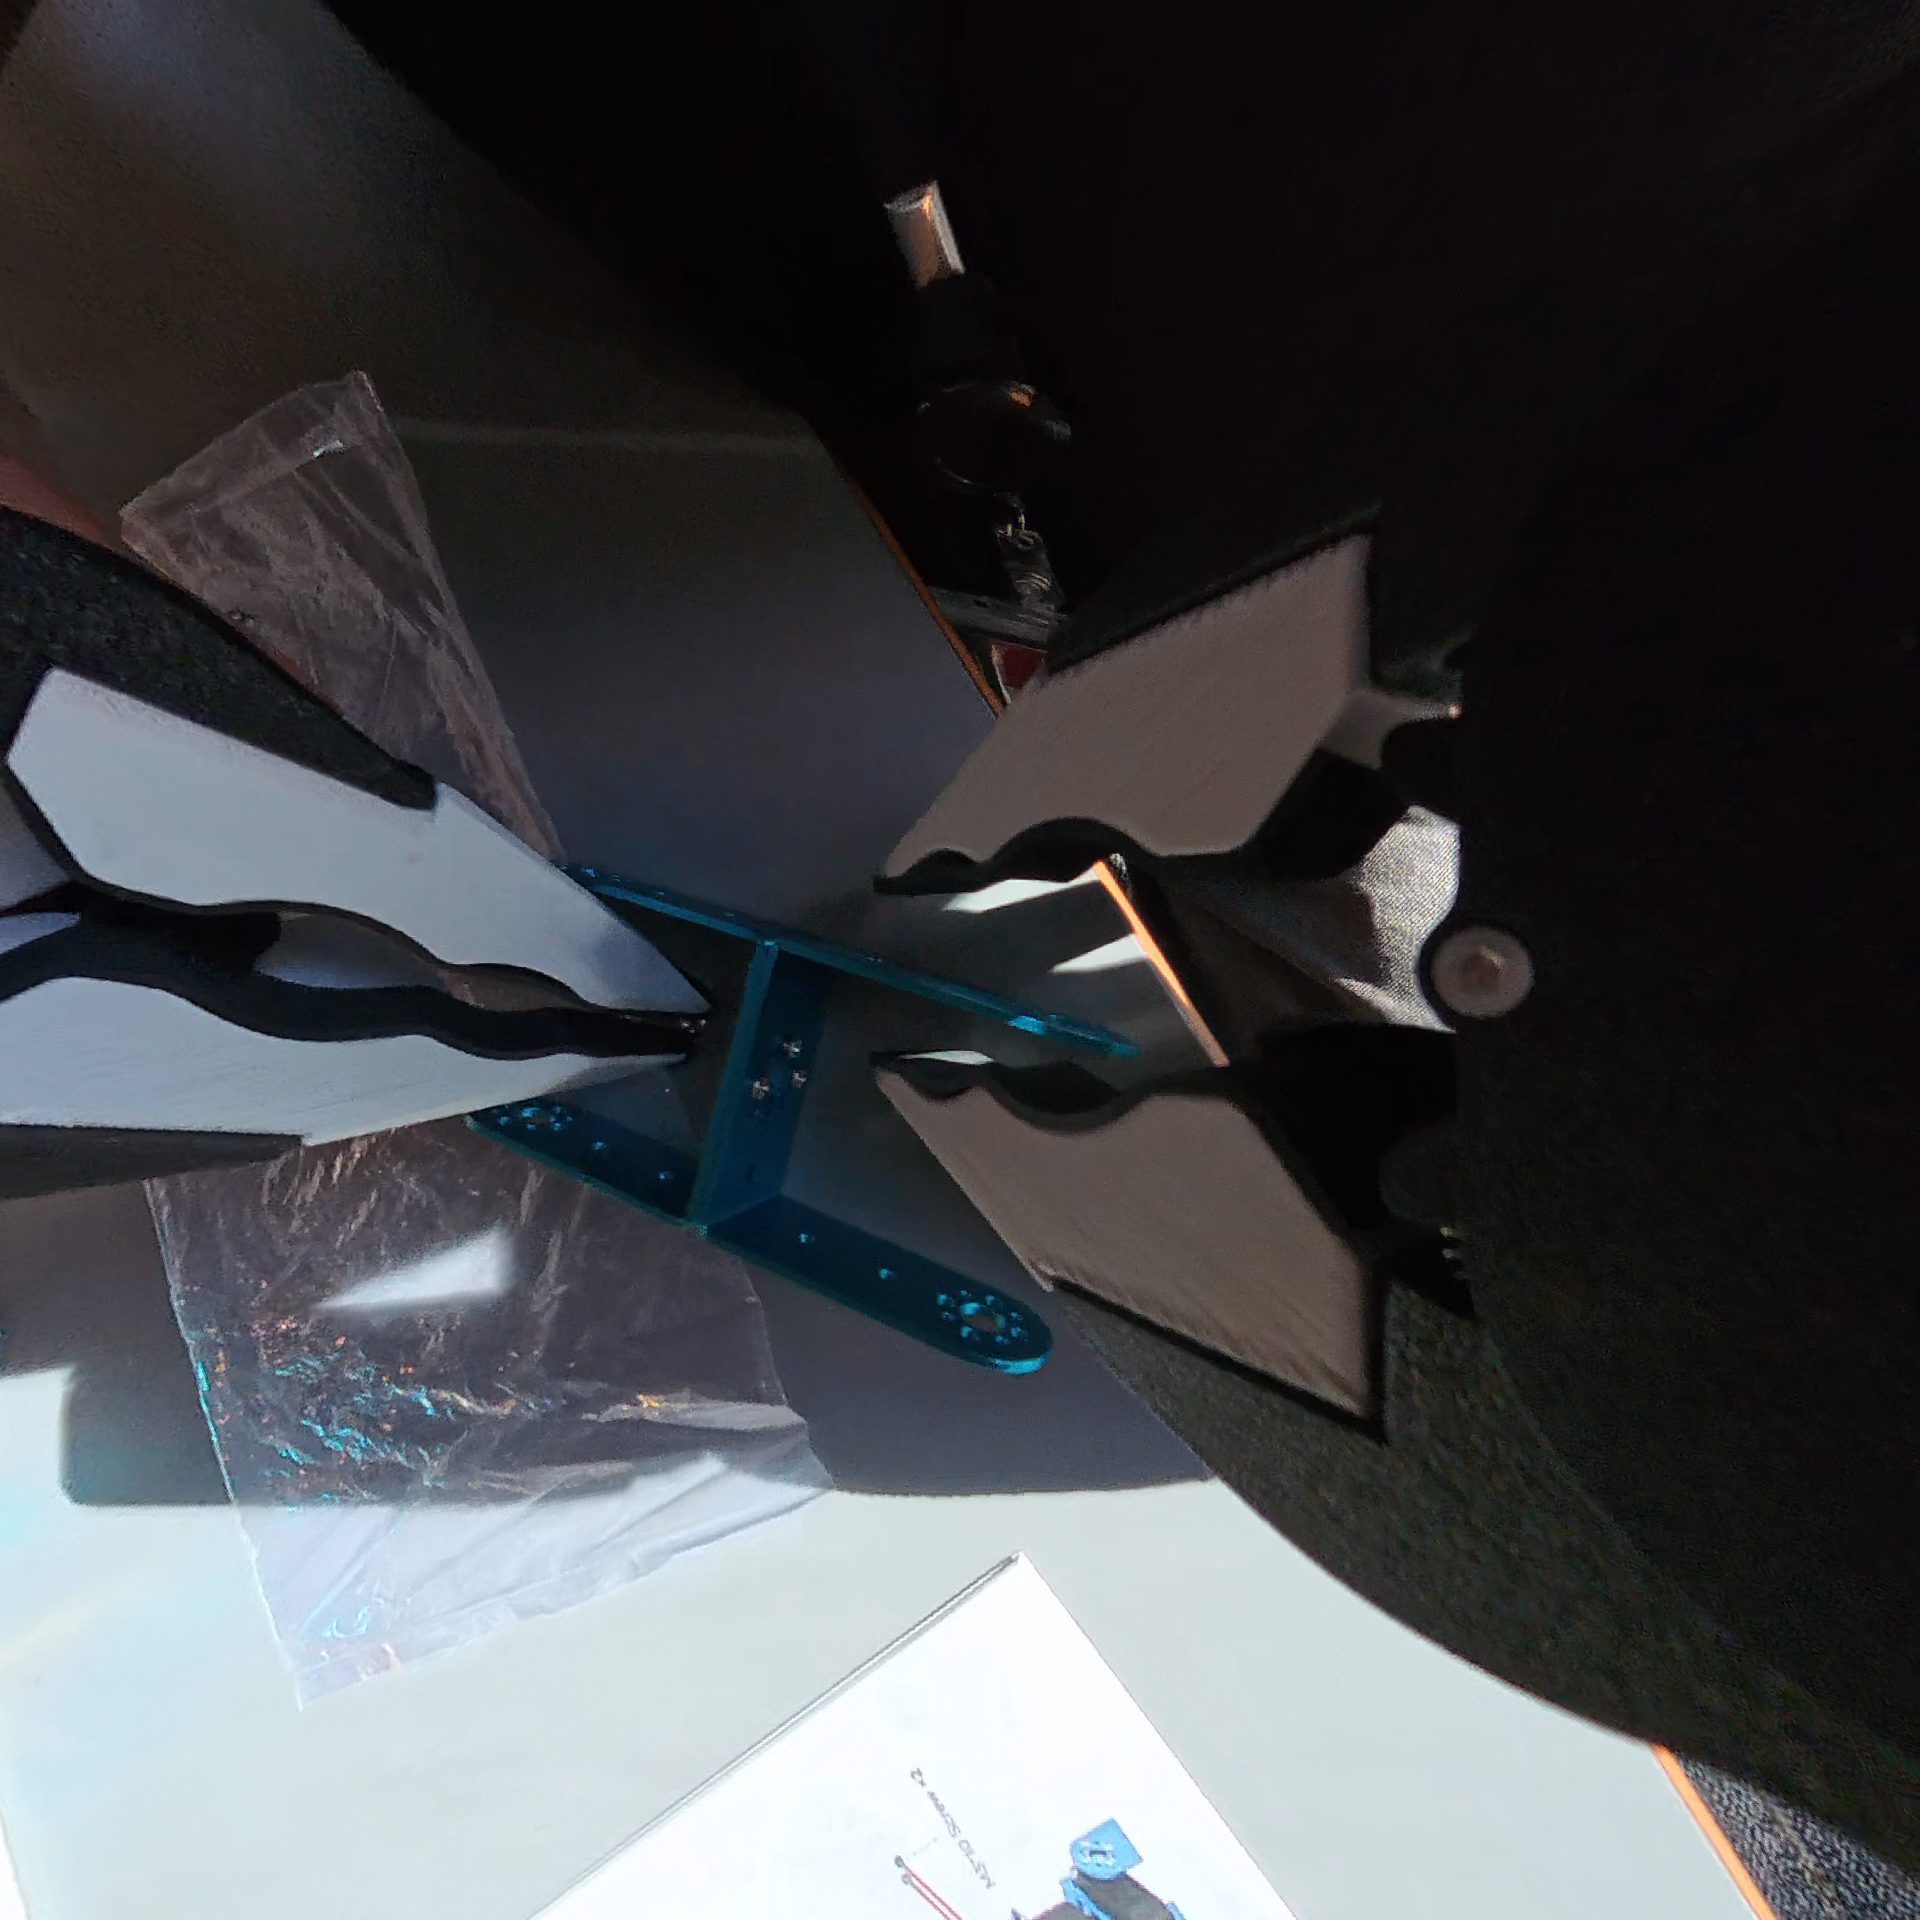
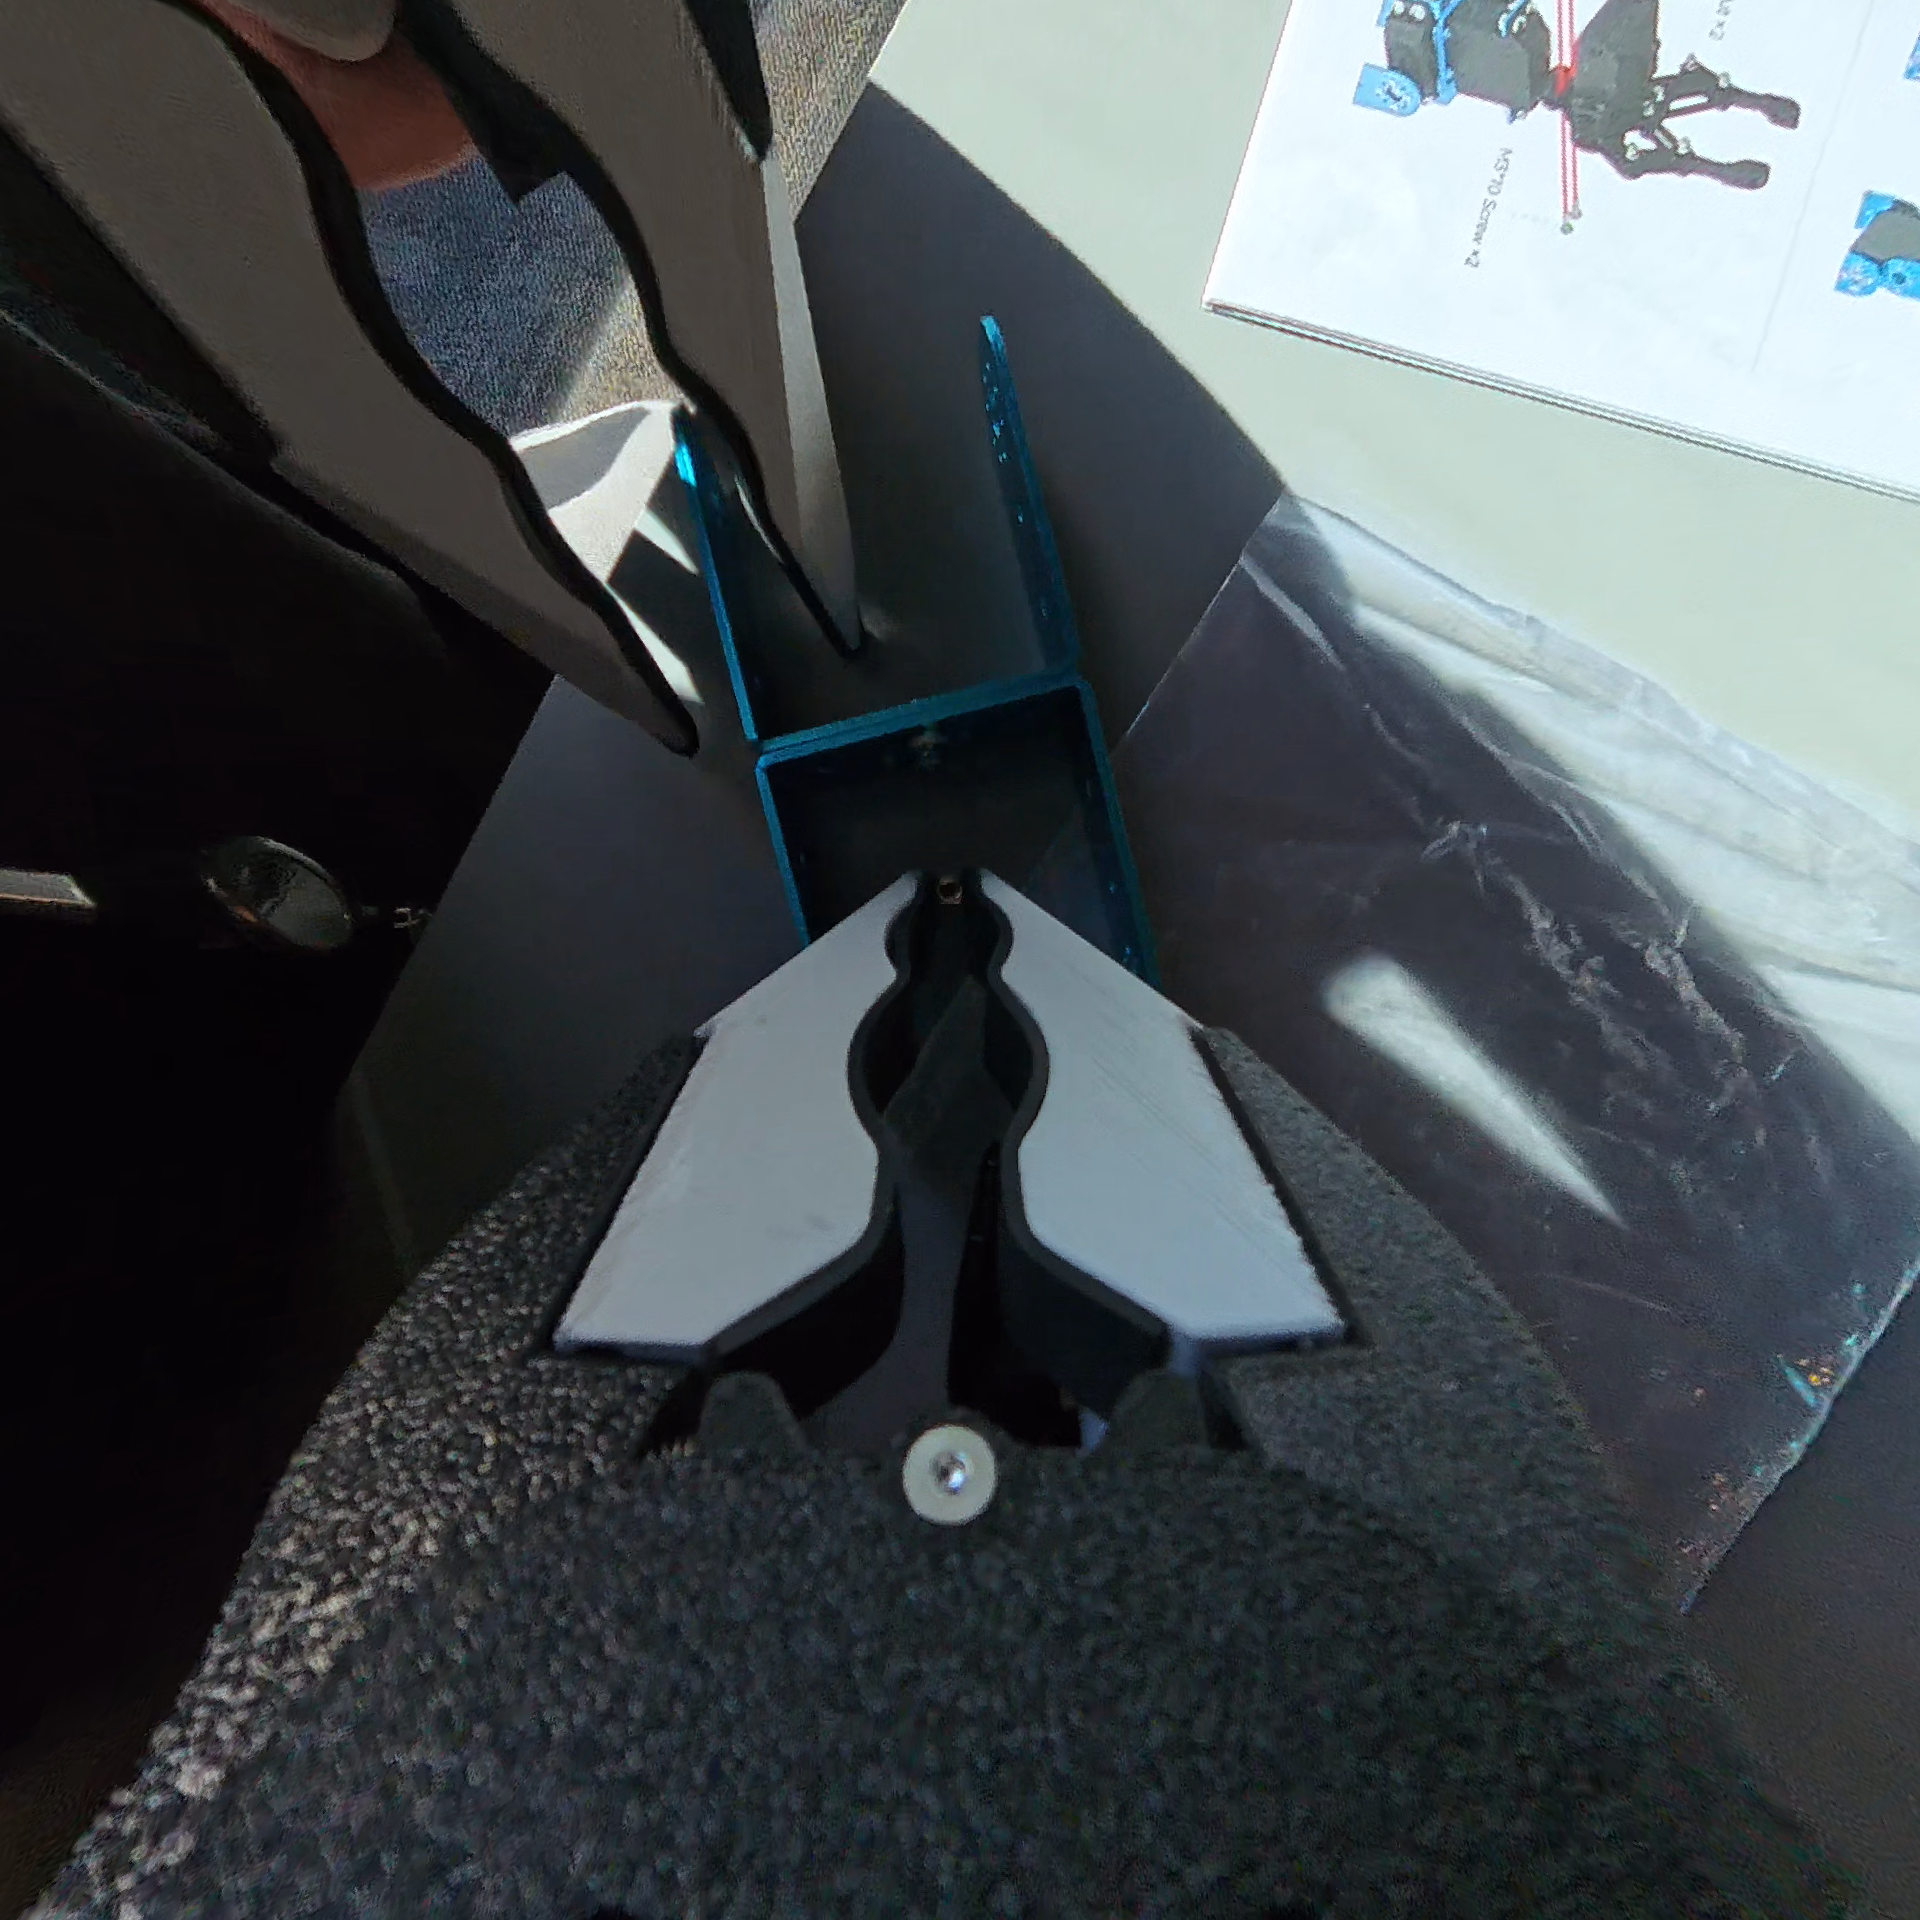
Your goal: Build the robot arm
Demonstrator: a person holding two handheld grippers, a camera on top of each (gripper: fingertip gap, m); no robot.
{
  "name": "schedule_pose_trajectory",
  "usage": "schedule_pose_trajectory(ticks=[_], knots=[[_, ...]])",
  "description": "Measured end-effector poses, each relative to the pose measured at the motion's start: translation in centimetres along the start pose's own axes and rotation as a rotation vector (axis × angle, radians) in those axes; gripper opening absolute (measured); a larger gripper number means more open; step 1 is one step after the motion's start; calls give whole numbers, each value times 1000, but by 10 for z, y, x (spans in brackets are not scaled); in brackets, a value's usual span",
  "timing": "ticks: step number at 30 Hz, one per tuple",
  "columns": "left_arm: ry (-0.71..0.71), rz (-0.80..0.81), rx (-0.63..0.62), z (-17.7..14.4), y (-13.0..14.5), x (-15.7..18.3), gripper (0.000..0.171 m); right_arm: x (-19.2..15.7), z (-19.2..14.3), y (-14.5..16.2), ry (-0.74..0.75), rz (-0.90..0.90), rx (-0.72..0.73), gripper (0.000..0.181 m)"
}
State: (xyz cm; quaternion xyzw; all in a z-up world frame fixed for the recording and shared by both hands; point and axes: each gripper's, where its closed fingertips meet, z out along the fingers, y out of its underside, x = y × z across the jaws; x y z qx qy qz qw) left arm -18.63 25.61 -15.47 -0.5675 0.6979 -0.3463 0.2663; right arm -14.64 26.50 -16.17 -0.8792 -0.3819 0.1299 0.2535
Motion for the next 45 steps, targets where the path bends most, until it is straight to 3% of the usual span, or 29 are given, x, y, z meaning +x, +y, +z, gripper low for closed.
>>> schedule_pose_trajectory(ticks=[6,13,18,29,45], knots=[[14,-2,38,4,-12,1,29,-3,-5,-5,-65,100,123,4],[26,-1,29,10,-14,1,29,-6,-16,-23,-199,371,311,4],[38,10,18,13,-14,3,30,-3,-13,-21,-155,359,302,4],[46,12,14,16,-14,6,30,-7,-6,-18,-209,407,266,3],[58,5,15,17,-12,5,32,-6,-4,-19,-413,692,339,2]])
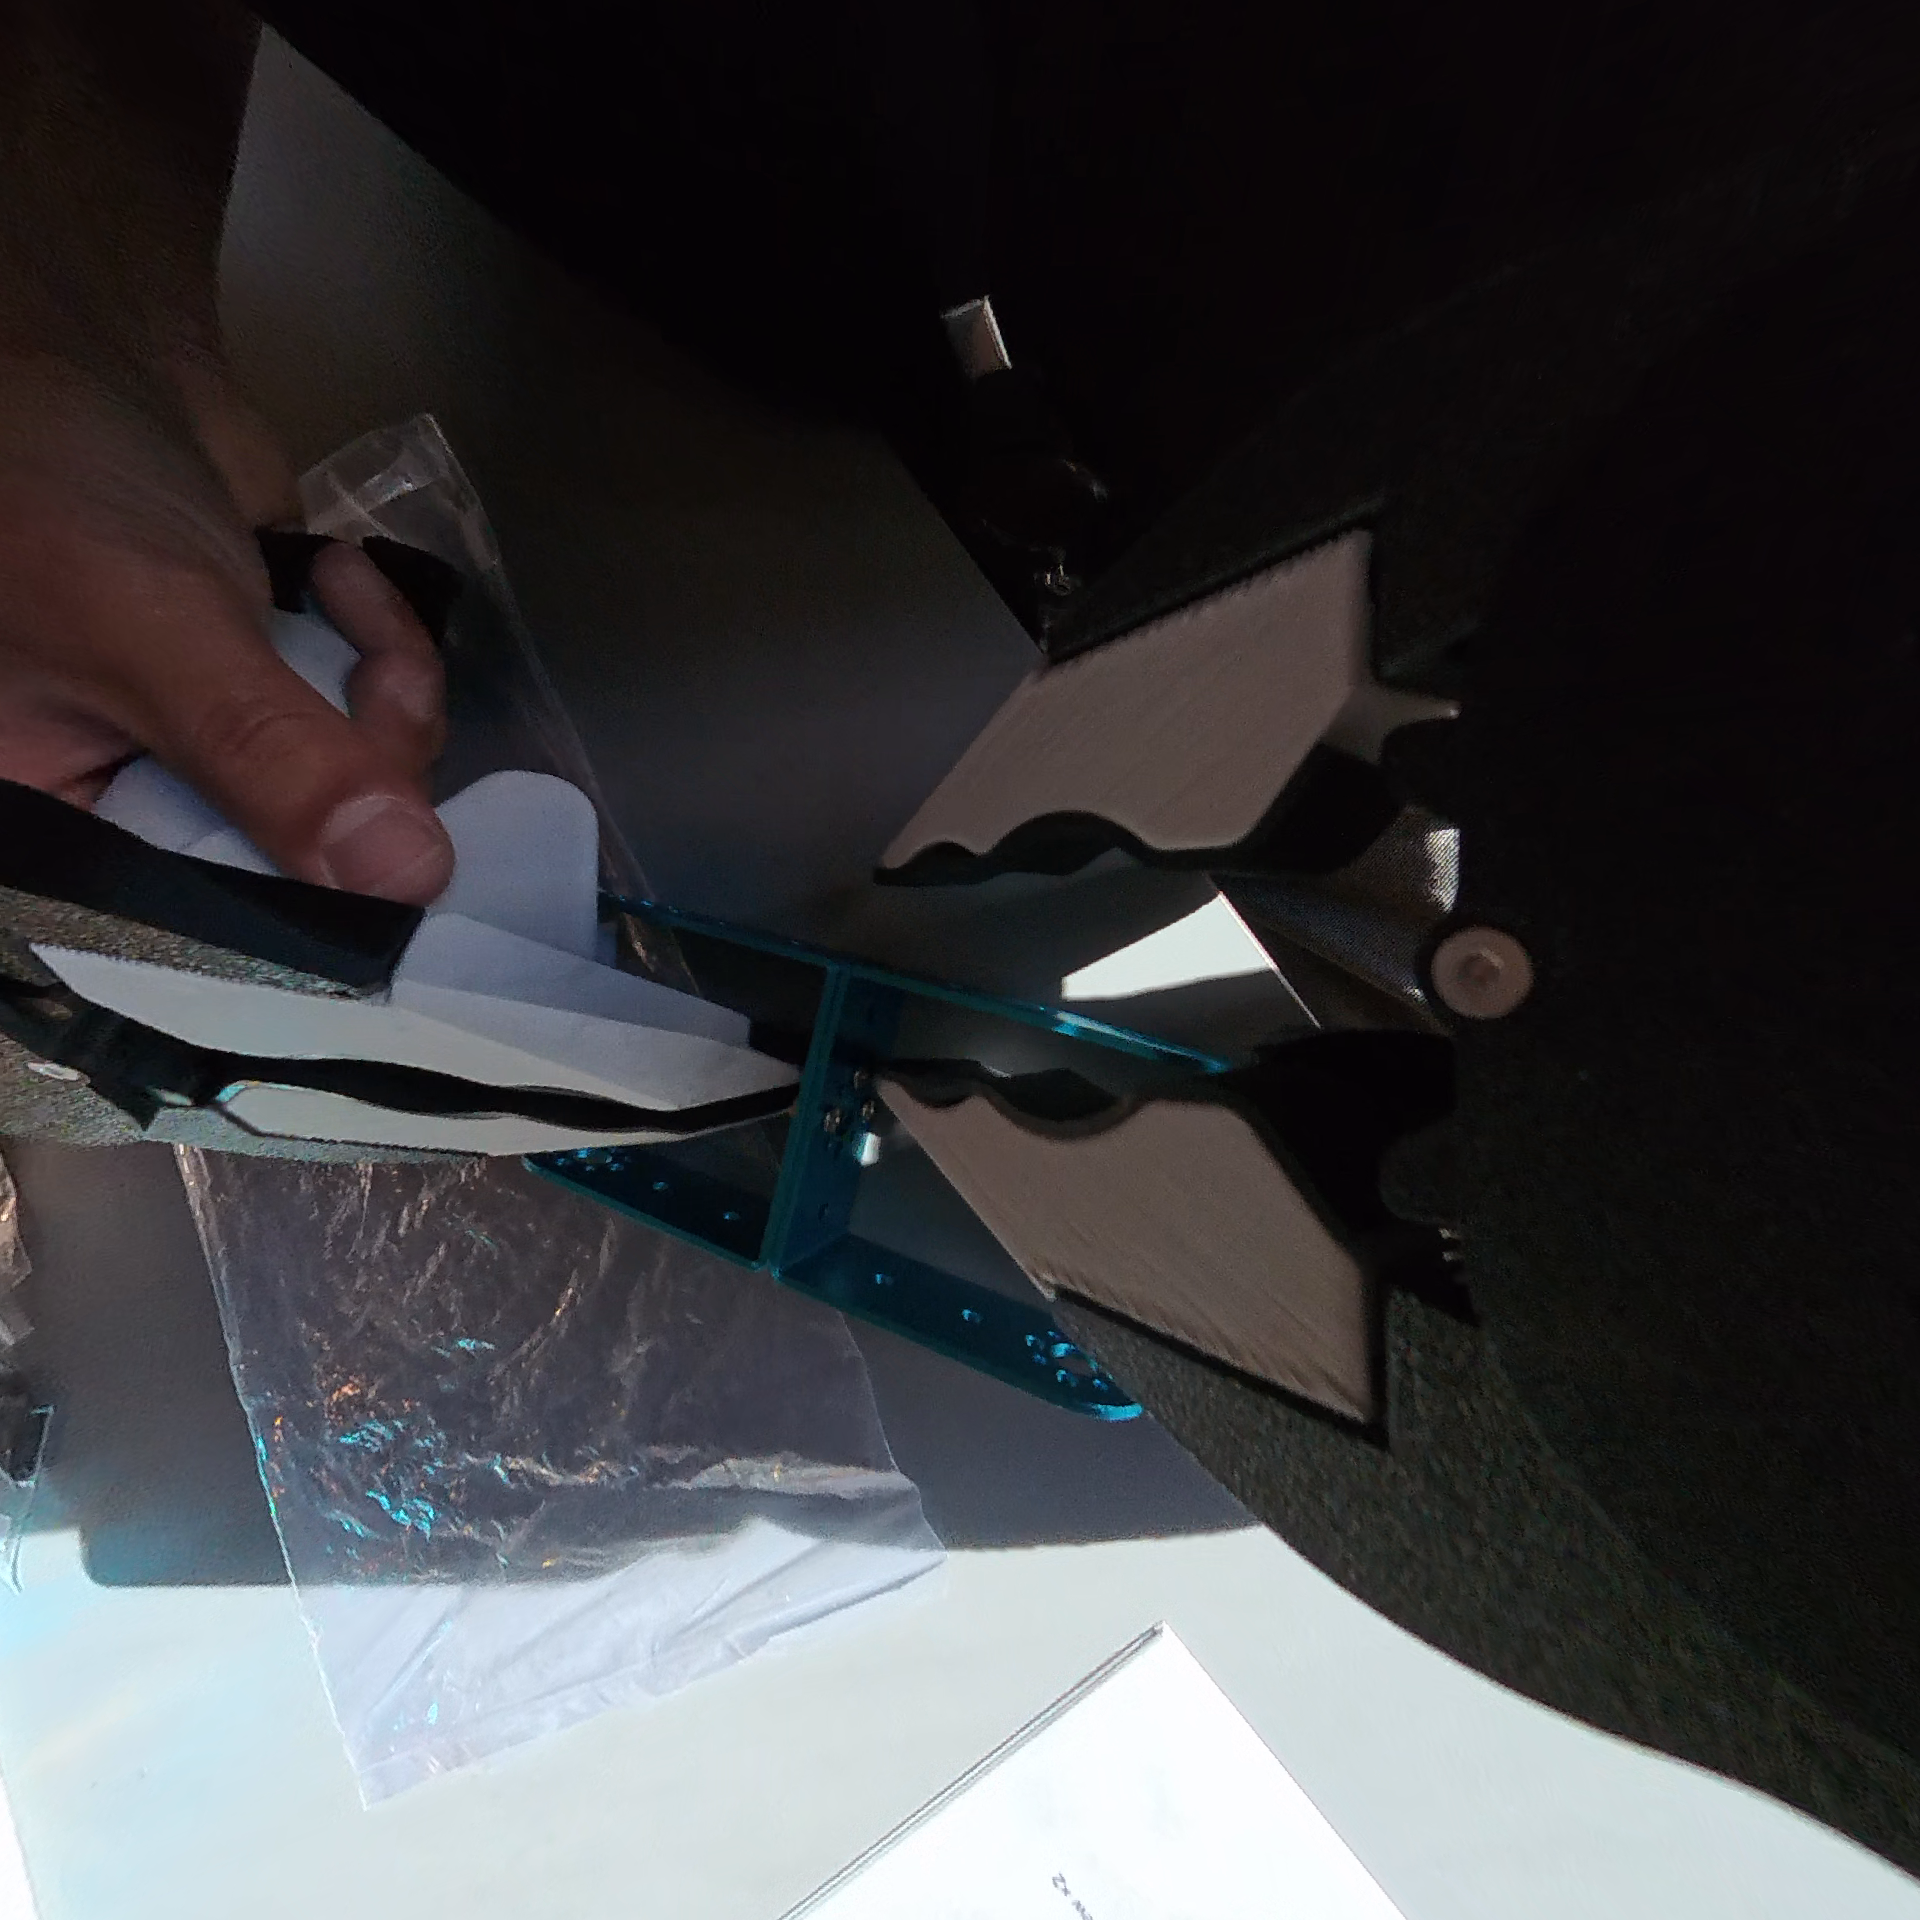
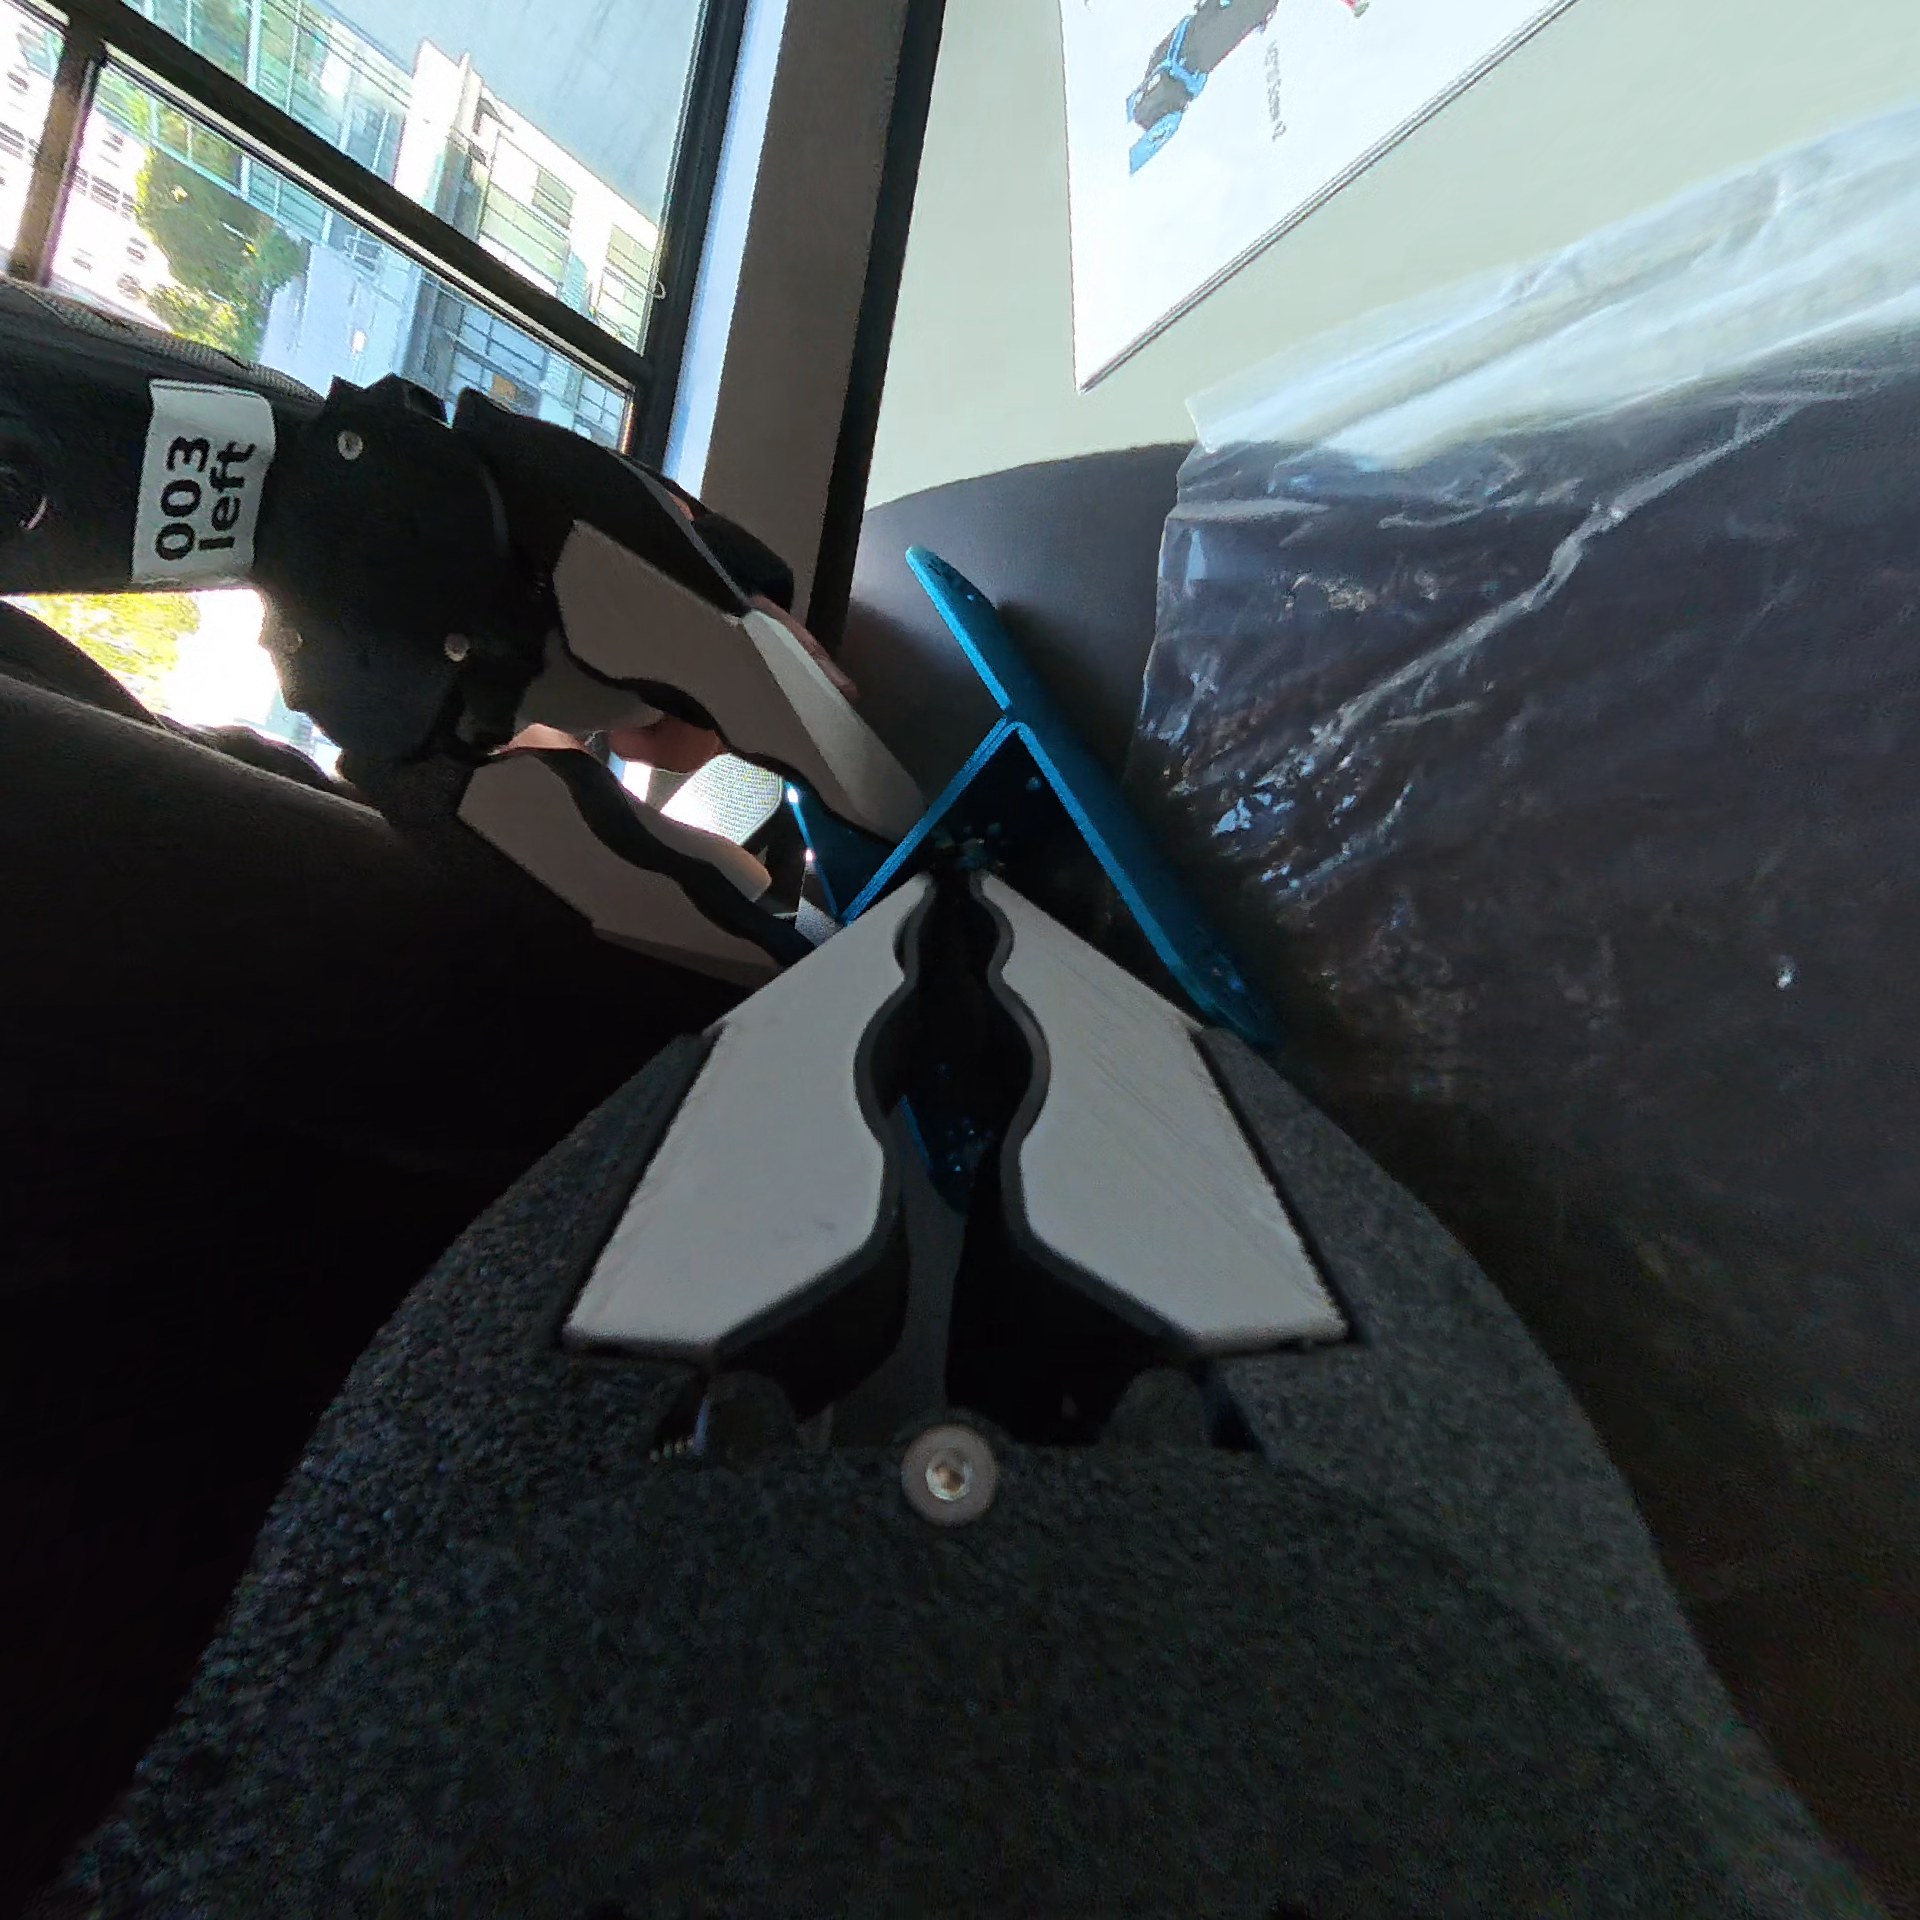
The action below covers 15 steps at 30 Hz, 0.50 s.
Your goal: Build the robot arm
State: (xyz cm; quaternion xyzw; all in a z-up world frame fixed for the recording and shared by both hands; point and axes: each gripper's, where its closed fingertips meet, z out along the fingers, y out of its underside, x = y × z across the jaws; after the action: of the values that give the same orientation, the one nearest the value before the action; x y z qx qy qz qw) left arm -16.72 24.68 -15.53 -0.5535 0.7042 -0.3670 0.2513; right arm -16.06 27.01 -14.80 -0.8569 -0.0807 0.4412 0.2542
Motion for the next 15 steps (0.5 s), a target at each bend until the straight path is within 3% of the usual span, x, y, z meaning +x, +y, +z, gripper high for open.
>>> schedule_pose_trajectory(ticks=[15], knots=[[24,13,-18,0,3,0,29,7,-2,-5,71,10,46,0]])
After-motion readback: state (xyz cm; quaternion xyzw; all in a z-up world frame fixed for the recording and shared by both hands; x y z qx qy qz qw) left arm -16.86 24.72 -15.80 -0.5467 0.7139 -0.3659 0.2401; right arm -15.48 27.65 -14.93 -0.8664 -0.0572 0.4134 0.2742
